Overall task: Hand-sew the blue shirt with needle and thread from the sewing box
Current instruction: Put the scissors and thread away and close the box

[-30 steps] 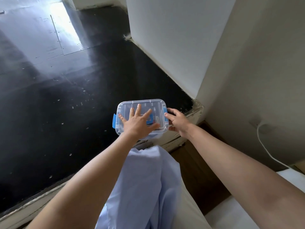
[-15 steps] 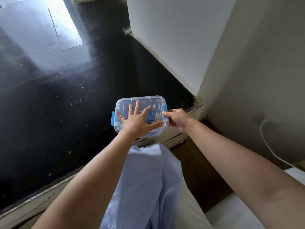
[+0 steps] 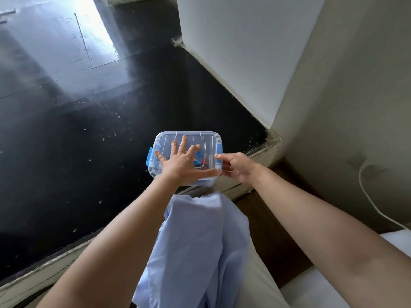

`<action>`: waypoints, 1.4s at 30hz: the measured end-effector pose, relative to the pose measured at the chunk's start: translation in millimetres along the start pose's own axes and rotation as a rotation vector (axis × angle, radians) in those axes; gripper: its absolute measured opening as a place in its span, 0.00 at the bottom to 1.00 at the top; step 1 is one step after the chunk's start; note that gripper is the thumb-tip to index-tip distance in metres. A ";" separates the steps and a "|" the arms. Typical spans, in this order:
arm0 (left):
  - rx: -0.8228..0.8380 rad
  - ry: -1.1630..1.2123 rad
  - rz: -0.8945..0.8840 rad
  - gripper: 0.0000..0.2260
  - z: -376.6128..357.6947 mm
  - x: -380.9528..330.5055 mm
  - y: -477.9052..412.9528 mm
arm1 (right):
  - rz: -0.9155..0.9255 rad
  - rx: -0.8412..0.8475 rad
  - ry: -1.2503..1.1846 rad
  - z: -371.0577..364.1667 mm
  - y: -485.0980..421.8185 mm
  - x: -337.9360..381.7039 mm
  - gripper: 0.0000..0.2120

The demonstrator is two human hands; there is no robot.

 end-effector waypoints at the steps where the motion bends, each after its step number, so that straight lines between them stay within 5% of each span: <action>1: 0.020 -0.008 -0.002 0.46 -1.0 0.7 -1.0 | 0.008 -0.014 0.006 0.4 -1.0 0.9 0.13; 7: -0.013 -0.041 -0.023 0.46 1.0 7.0 -0.6 | 0.040 -0.075 0.010 1.2 -4.5 -1.0 0.16; 11: -0.175 -0.083 -0.228 0.43 11.4 -6.8 12.6 | 0.050 -0.069 0.014 -0.4 -4.4 2.1 0.15; 15: -0.339 0.111 -0.334 0.29 36.4 -10.5 25.8 | 0.019 -0.062 -0.068 1.6 0.6 1.9 0.18; 20: -0.454 0.357 -0.313 0.25 57.5 1.3 32.8 | 0.032 -0.054 -0.001 -4.9 3.4 -1.9 0.18; 23: -0.384 0.286 -0.329 0.27 44.9 1.3 34.0 | 0.081 -0.207 0.176 2.1 4.4 6.5 0.29; 26: -0.324 0.258 -0.310 0.29 31.5 1.1 33.1 | 0.150 -0.335 0.208 13.5 6.7 16.4 0.19; 30: -0.292 0.196 -0.290 0.31 21.9 2.7 29.0 | 0.106 -0.260 0.066 20.1 9.6 7.4 0.07; 42: -0.159 -0.053 -0.264 0.35 0.0 -6.1 18.4 | 0.070 -0.172 0.174 6.0 7.5 5.5 0.18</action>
Point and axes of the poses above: each hand's wrist, its own y-axis away from the middle knuckle, its own z-axis out of the back of the hand, x = y × z, the point moved 10 cm from there along -y, towards the middle knuckle, and after that the axes turned 2 degrees about z, right-handed, at the moved point
